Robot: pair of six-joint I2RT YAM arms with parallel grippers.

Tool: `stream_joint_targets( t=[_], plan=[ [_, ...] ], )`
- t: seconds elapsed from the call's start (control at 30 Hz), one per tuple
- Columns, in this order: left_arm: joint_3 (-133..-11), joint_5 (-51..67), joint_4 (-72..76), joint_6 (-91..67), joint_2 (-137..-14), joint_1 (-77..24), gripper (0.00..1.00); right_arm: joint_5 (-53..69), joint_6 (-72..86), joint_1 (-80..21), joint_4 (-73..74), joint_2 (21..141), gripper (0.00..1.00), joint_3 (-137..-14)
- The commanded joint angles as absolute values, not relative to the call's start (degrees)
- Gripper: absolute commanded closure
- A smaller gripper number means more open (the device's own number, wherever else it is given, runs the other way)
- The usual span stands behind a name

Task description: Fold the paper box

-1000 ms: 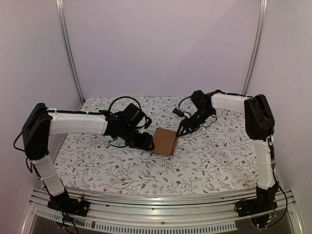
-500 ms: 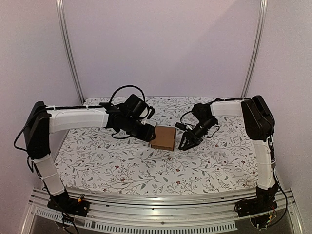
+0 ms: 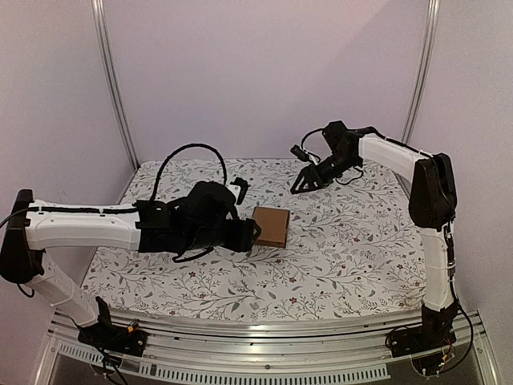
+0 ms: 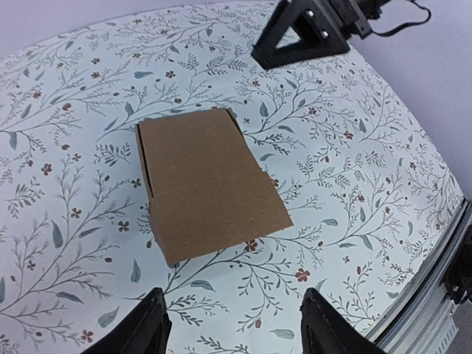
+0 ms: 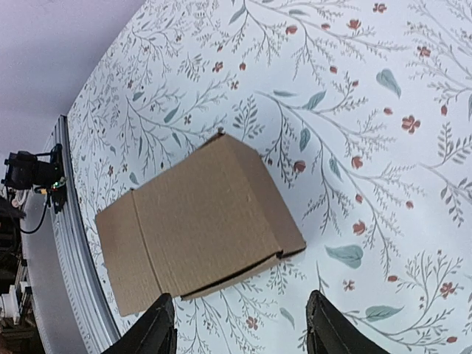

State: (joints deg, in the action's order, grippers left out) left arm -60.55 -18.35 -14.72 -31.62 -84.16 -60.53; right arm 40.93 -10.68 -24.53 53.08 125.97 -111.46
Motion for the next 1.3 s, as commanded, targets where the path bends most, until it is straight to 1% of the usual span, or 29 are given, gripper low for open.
stream_joint_targets(
  t=[0.0,0.13,0.23,0.43,0.57,0.67,0.8,0.97,1.03,1.1,1.17,1.27],
  plan=[
    [-58.8,-26.0,-9.9,-42.4,-88.0,-66.2,0.37,42.9,-4.9,-25.4,49.5,134.9,0.41,-119.3],
    [-56.3,-29.2,-5.2,-48.6,-90.6,-68.9,0.34,44.5,-3.4,-26.6,49.1,137.4,0.41,-118.9],
    [-53.5,-28.3,1.2,-50.9,-91.9,-68.2,0.34,45.4,-2.7,-27.8,47.0,136.8,0.42,-114.4],
    [-52.0,-25.2,4.6,-51.1,-93.0,-66.2,0.33,48.5,-2.0,-28.3,46.2,133.2,0.45,-104.6],
    [-49.3,-25.6,6.1,-49.1,-90.5,-65.2,0.33,49.6,-0.7,-28.6,43.8,127.7,0.45,-95.0],
    [-46.1,-25.9,8.3,-44.0,-86.8,-64.9,0.33,49.8,1.1,-29.0,42.5,125.1,0.45,-89.3],
    [-40.8,-24.3,10.1,-38.8,-80.7,-64.9,0.34,51.9,4.8,-29.9,38.3,121.2,0.43,-81.7],
    [-36.3,-19.3,8.8,-39.5,-74.6,-66.0,0.35,54.7,5.8,-30.2,39.0,118.6,0.38,-79.8],
    [-34.8,-19.3,8.6,-40.9,-73.1,-68.1,0.35,55.1,5.2,-30.2,39.7,117.9,0.37,-79.0],
    [-33.3,-21.9,10.7,-39.8,-72.3,-72.4,0.35,54.1,3.0,-30.2,42.7,117.7,0.37,-79.2],
    [-33.0,-25.4,11.7,-39.1,-73.3,-76.1,0.34,53.2,-2.0,-29.9,47.9,118.5,0.37,-81.3],
    [-34.2,-25.1,11.4,-45.0,-77.7,-76.7,0.34,52.7,-5.7,-28.7,49.7,119.9,0.37,-82.8]
  ],
)
